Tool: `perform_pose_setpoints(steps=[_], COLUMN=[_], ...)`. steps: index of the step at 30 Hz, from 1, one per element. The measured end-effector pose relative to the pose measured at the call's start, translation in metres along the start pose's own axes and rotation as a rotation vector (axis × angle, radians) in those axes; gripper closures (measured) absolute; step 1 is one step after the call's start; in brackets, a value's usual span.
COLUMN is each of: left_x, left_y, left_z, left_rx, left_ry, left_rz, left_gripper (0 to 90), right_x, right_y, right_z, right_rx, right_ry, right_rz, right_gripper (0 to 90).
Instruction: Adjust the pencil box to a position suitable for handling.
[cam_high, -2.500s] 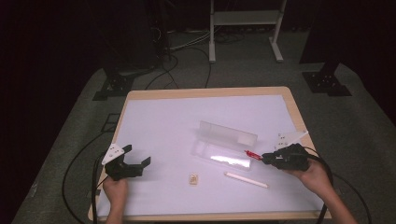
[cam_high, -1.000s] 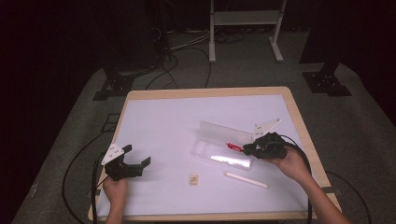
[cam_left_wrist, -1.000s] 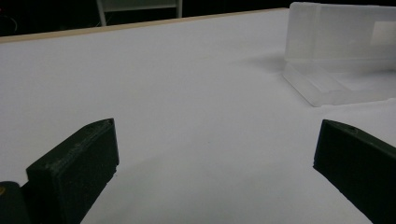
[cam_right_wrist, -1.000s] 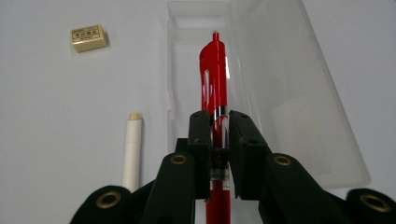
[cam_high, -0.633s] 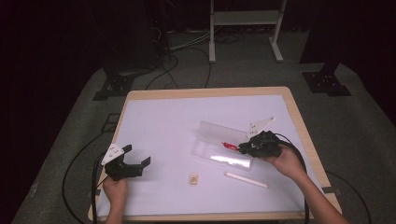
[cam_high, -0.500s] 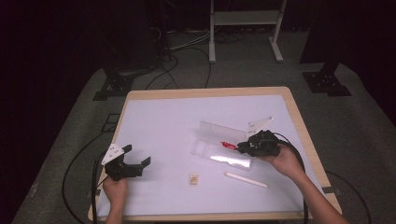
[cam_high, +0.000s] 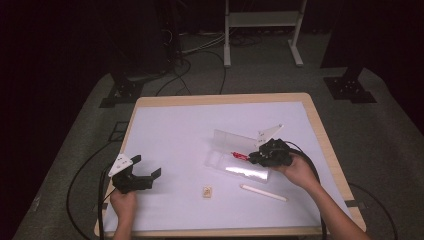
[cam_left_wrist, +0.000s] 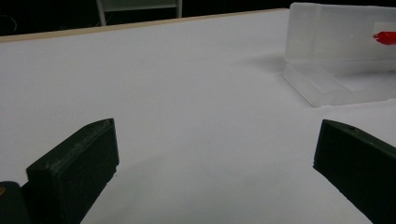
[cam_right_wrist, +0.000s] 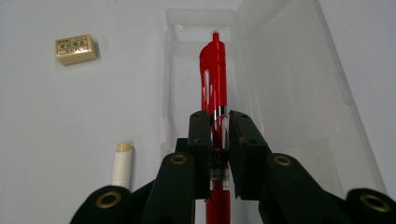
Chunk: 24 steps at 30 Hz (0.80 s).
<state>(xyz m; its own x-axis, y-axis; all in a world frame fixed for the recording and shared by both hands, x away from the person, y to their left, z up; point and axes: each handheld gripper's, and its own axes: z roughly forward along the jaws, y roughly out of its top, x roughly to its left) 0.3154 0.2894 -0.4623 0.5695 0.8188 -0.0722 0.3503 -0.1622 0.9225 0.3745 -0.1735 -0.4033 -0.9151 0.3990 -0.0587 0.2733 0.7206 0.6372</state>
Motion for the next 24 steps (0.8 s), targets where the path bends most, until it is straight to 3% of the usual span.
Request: perform_pose_setpoints(steps=[24], left_x=[0.0], left_y=[0.0], left_z=[0.0], left_rx=[-0.006], left_ry=[-0.001], left_rz=[-0.007], left_gripper=[0.0], right_x=[-0.005], right_y=[0.004], right_z=[0.026], right_rx=[0.041], right_ry=[0.01], right_rz=[0.004], right_gripper=[78.8])
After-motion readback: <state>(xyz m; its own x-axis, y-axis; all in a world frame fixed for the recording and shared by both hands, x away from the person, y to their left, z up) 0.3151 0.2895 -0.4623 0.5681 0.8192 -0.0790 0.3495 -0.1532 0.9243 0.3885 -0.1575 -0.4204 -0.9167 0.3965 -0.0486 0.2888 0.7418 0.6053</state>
